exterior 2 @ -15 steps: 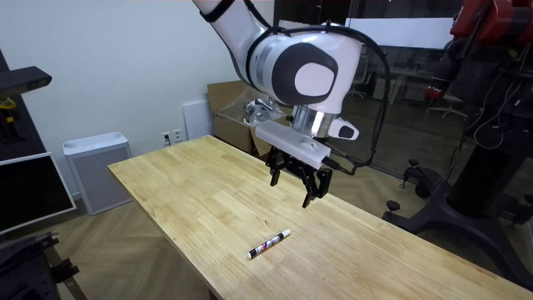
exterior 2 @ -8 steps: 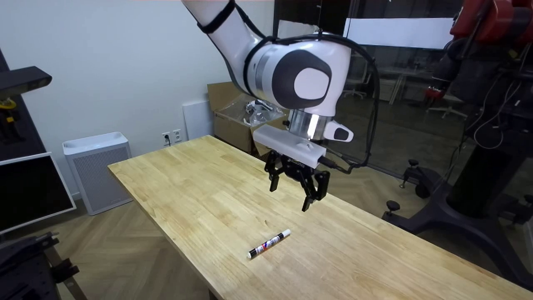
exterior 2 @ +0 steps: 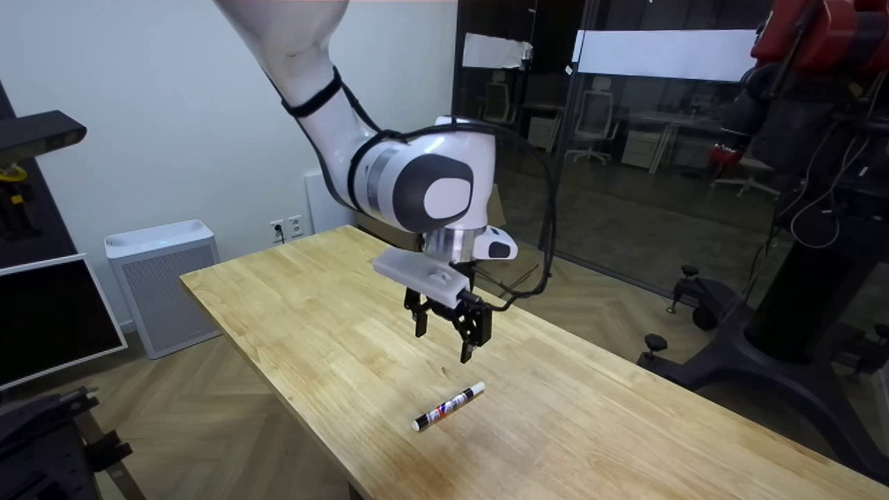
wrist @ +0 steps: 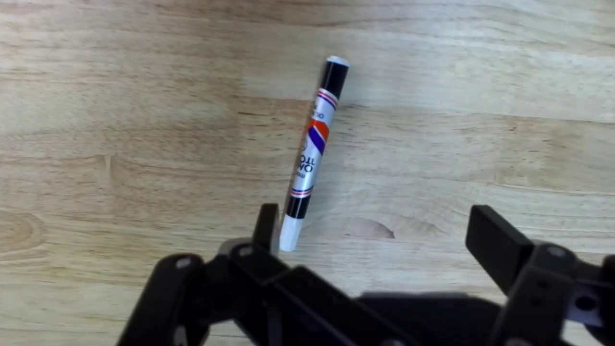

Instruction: Move the marker to the left

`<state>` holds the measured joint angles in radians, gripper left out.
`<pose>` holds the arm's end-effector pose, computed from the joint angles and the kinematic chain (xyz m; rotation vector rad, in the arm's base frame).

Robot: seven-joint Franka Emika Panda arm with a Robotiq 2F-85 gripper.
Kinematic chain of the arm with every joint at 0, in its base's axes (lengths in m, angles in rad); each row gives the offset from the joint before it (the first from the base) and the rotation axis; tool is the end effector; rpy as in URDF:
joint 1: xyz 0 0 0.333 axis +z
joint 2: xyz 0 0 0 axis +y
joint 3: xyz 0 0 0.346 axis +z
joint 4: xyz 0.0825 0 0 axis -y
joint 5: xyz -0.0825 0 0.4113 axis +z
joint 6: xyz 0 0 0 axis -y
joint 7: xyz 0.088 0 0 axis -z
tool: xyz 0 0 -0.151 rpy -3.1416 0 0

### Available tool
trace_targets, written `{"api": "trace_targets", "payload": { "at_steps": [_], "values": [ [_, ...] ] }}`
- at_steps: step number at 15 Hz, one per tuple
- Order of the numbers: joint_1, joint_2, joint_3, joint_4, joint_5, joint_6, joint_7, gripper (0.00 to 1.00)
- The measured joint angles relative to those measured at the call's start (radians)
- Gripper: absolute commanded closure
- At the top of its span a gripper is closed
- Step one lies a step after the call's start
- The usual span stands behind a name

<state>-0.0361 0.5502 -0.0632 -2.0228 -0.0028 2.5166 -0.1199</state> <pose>0.6186 -0.0627 0.1276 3.1113 0.0487 -0.0916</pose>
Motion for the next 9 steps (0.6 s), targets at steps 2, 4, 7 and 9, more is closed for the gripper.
{"api": "trace_targets", "payload": {
  "at_steps": [2, 4, 7, 9],
  "values": [
    [0.012, 0.015, 0.006, -0.051, 0.000, 0.107, 0.028, 0.00],
    [0.019, 0.019, 0.006, -0.118, 0.004, 0.222, 0.056, 0.00],
    [0.011, 0.019, 0.012, -0.195, 0.019, 0.320, 0.070, 0.00],
    [0.005, 0.017, 0.014, -0.203, 0.022, 0.325, 0.070, 0.00]
  ]
}}
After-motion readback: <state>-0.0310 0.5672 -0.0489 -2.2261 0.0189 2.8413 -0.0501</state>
